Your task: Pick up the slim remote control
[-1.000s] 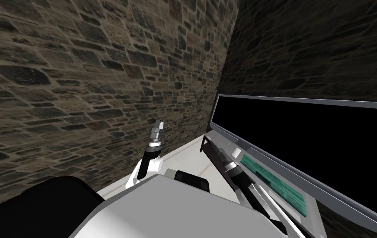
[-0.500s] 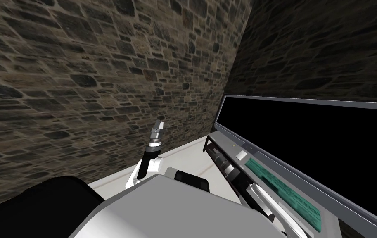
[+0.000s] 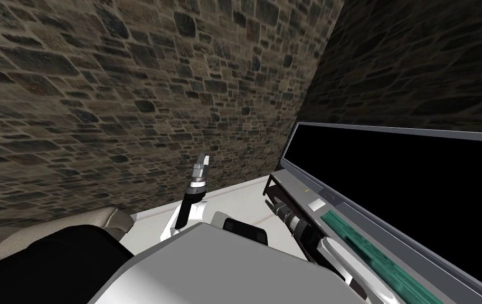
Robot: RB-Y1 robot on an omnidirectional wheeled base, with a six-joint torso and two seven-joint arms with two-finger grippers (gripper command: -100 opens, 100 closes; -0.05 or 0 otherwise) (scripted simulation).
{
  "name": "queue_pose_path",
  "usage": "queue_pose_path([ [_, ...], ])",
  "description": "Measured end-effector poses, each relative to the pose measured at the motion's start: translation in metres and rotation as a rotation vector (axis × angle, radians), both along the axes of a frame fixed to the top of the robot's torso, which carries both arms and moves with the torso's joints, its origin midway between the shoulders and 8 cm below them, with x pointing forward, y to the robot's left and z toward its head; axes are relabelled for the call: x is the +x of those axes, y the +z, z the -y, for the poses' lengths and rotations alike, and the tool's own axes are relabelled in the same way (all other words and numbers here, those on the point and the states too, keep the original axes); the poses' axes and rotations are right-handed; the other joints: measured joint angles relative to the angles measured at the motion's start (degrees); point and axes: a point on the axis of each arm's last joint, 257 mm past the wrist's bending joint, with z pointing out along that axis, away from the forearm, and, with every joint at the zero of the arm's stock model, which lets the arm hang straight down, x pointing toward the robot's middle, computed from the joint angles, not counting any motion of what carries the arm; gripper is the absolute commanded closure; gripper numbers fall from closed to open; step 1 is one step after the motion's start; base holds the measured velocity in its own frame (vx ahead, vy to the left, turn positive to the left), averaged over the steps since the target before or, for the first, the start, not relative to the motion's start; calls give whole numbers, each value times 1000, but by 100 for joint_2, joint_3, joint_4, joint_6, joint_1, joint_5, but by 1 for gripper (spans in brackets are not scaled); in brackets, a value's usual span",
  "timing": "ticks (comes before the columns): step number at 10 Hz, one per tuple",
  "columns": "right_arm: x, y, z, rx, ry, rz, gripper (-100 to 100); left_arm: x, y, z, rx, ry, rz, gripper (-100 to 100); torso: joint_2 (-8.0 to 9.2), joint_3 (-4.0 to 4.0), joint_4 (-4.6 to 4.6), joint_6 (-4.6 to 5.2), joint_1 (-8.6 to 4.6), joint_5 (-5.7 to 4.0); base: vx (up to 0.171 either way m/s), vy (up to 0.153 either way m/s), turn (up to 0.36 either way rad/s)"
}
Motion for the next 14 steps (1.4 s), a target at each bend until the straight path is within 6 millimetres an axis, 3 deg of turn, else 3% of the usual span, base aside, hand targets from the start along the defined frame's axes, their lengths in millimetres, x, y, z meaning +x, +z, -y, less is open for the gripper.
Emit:
queue_pose_path([
  [5, -25, -71, 36, -258, 107, -55, -100, 0, 0, 0, 0, 0, 0, 0, -15, -9, -3, -3, -12, -2, -8, -67, 228],
  [8, -61, -118, 77, -441, 190, -100, -100, 0, 0, 0, 0, 0, 0, 0, -16, -10, -4, 0, -24, -5, 0, -93, 157],
  [11, -81, -143, 106, -570, 259, -129, -100, 0, 0, 0, 0, 0, 0, 0, -32, -19, -7, 3, -22, -6, 29, -95, 173],
  [14, -107, -170, 153, -714, 342, -169, -100, 0, 0, 0, 0, 0, 0, 0, -27, -16, -6, 1, -28, -5, 18, -101, 178],
])
